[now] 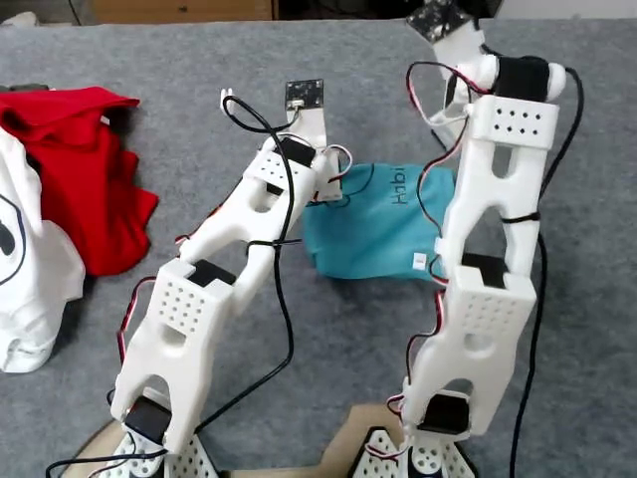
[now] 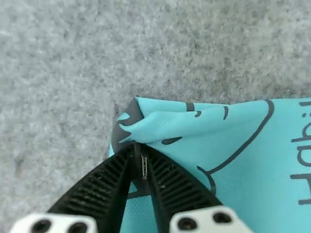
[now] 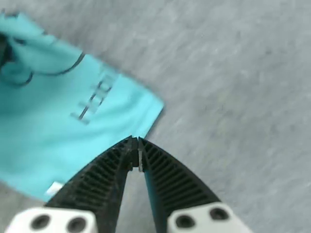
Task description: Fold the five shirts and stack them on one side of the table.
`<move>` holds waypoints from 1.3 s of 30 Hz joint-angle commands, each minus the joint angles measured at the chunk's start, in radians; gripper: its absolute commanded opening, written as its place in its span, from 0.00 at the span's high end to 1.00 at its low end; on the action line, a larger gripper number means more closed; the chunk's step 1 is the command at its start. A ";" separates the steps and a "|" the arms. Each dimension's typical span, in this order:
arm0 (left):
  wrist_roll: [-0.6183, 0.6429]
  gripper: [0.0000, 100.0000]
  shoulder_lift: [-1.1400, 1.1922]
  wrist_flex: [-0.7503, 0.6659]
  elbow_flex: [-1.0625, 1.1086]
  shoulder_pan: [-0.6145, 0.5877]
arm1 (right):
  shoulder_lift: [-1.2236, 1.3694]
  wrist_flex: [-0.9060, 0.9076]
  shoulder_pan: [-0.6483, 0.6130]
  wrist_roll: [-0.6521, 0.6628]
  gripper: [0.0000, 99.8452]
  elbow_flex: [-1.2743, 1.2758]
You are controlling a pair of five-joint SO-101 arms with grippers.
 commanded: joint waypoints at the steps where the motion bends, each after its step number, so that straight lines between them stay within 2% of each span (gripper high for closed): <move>1: -0.003 0.98 -0.015 0.006 -0.052 -0.011 | -0.099 0.028 0.024 0.040 1.00 0.163; 5: -0.003 0.98 -0.015 0.006 -0.052 -0.011 | -0.180 -0.028 0.053 0.028 1.00 0.435; 13: -0.003 0.98 -0.015 0.006 -0.052 -0.011 | -0.285 -0.437 0.082 0.026 1.00 0.977; 17: -0.005 0.98 -0.015 0.006 -0.052 -0.011 | -0.285 -0.611 0.128 0.032 1.00 1.155; 20: -0.005 0.98 -0.015 0.006 -0.054 -0.020 | -0.283 -0.681 0.145 0.080 1.00 1.190; 25: -0.005 0.98 -0.015 0.006 -0.054 -0.026 | -0.292 -0.683 0.156 0.114 1.00 1.181; 33: -0.005 0.98 -0.015 0.006 -0.054 -0.021 | -0.484 -0.485 0.093 0.077 0.99 1.072; 35: -0.005 0.98 -0.015 0.006 -0.054 -0.021 | -0.552 -0.440 0.093 -0.003 0.95 1.047; 39: -0.006 0.98 -0.015 0.006 -0.054 -0.021 | -0.673 -0.327 0.093 -0.075 0.79 1.059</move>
